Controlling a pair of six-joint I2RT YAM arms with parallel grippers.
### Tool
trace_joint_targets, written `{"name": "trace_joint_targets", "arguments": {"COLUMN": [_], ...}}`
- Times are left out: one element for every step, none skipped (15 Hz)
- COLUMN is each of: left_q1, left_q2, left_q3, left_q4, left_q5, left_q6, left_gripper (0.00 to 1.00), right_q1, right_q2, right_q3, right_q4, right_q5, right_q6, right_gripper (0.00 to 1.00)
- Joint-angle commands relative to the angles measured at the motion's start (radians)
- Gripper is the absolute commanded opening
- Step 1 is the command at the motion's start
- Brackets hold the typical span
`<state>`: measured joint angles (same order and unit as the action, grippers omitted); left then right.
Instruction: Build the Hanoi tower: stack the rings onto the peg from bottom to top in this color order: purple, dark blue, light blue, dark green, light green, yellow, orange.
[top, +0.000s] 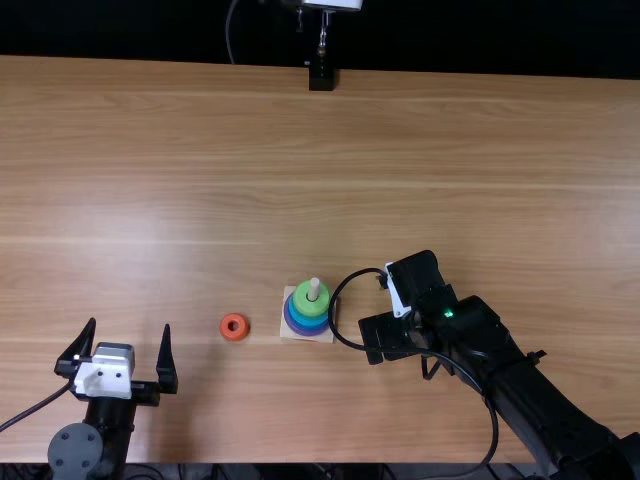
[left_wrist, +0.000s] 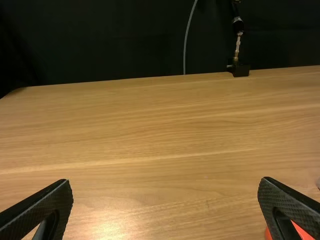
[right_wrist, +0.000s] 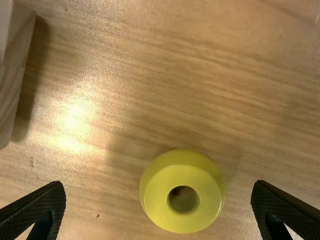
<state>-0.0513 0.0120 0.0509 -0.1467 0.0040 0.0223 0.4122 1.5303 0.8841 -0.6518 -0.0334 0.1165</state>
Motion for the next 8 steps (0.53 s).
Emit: {"name": "trace_joint_targets", "arguments": {"left_q1": [0.004,0.004,0.004,0.004,0.004,0.004,0.004,0.004], "left_q2": [-0.012,-0.012,-0.012,-0.012,-0.012,-0.012,-0.012,-0.012], "left_q3": [-0.051,-0.051,-0.051,-0.051,-0.051,-0.051,-0.051,-0.051], "left_q4": [-0.019,-0.019,-0.019,-0.019,-0.019,-0.019,-0.019,-0.019], "left_q5": [0.003,0.003,0.003,0.003,0.003,0.003,0.003,0.003], "left_q6": [0.007,0.007,0.007,0.007,0.007,0.007,0.007,0.007], "left_gripper": [1.0,1.0,1.0,1.0,1.0,1.0,1.0,1.0], "right_q1": [0.01,0.01,0.01,0.013,0.013,0.013,0.013,0.014], "right_q2": [-0.022,-0.022,-0.022,-0.021,-0.018,-0.016,-0.015,-0.015], "right_q3": [0.01,0.01,0.01,0.01,0.01,0.009,0.007,0.006], "right_q4": [-0.001,0.001,0.001,0.001,-0.001,-0.003,-0.006,-0.019], "right_q5": [0.011,0.013,0.013,0.015,0.024,0.024,0.022,0.022], "right_q6": [0.009,0.009,0.009,0.01,0.01,0.01,0.009,0.012], "right_gripper": [1.0,1.0,1.0,1.0,1.0,1.0,1.0,1.0]}}
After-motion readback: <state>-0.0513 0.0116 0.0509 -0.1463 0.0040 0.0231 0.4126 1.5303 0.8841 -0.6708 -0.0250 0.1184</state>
